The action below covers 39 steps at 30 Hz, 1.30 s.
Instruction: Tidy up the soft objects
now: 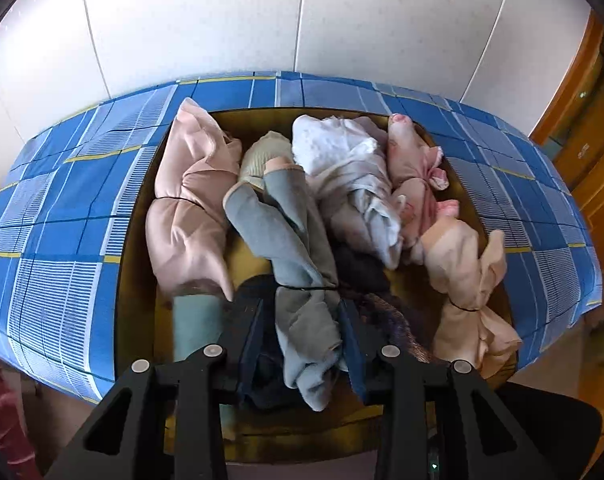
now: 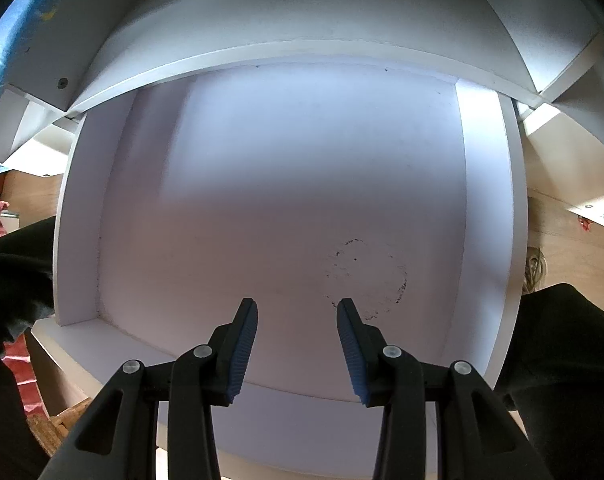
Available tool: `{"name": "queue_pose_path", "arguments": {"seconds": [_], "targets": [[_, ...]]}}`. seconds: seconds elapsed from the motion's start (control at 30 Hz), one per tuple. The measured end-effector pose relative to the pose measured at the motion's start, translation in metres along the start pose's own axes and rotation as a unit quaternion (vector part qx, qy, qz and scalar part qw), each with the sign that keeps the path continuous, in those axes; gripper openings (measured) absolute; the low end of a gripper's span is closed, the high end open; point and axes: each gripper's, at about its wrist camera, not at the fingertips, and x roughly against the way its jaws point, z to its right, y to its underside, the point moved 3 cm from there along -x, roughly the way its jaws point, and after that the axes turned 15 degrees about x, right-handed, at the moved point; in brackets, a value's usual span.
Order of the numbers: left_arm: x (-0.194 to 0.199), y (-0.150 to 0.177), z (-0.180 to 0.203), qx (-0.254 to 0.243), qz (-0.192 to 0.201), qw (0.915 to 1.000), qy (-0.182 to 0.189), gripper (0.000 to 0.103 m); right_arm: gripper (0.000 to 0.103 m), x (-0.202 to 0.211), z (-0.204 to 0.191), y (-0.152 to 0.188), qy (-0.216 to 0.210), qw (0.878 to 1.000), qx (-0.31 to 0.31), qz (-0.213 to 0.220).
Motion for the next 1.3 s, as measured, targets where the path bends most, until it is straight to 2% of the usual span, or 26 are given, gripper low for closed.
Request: {"name": "queue_pose_path", "arguments": {"seconds": [0.07,0.13,0.23,0.3,0.33,0.4,0.5,0.6,0.73,0.8,1.0,1.17,1.3], "targets": [[0.013,0.004,-0.002,0.000,0.017,0.9998,0.002,0.051,0.042,0.003,0.000,0.000,-0.005,1.000,0.001,0.002],[0.030,0.011,-0.005,-0.005,0.041,0.9991,0.012,0.073,0.043,0.005,-0.002,0.001,-0.007,1.000,0.001,0.005],[0.062,0.031,-0.011,-0.019,0.091,0.9955,0.018,0.094,0.047,0.012,-0.006,0.002,-0.004,1.000,0.010,0.009],[0.081,0.053,-0.021,-0.024,0.118,0.9925,0.022,0.101,0.054,0.018,-0.010,0.006,-0.004,1.000,0.020,0.015],[0.086,0.060,-0.025,-0.024,0.125,0.9916,0.024,0.103,0.055,0.022,-0.012,0.007,-0.003,1.000,0.024,0.019],[0.093,0.083,-0.036,-0.022,0.127,0.9910,0.036,0.103,0.065,0.030,-0.018,0.010,0.000,0.999,0.036,0.030],[0.089,0.119,-0.057,0.006,0.096,0.9940,0.051,0.103,0.068,0.047,-0.027,0.012,0.010,0.997,0.053,0.058],[0.082,0.143,-0.074,0.039,0.066,0.9956,0.054,0.103,0.071,0.074,-0.037,0.014,0.024,0.992,0.067,0.105],[0.082,0.173,-0.085,0.057,0.050,0.9961,0.046,0.103,0.071,0.116,-0.050,0.023,0.036,0.983,0.082,0.160],[0.087,0.184,-0.086,0.061,0.047,0.9959,0.047,0.103,0.072,0.140,-0.058,0.029,0.056,0.977,0.091,0.185],[0.125,0.196,-0.082,0.056,0.085,0.9941,0.037,0.103,0.072,0.206,-0.078,0.048,0.113,0.961,0.099,0.231],[0.144,0.200,-0.077,0.064,0.100,0.9926,0.025,0.103,0.073,0.248,-0.089,0.067,0.122,0.950,0.086,0.275],[0.156,0.206,-0.077,0.073,0.113,0.9908,0.016,0.103,0.073,0.264,-0.092,0.084,0.112,0.952,0.054,0.281]]}}
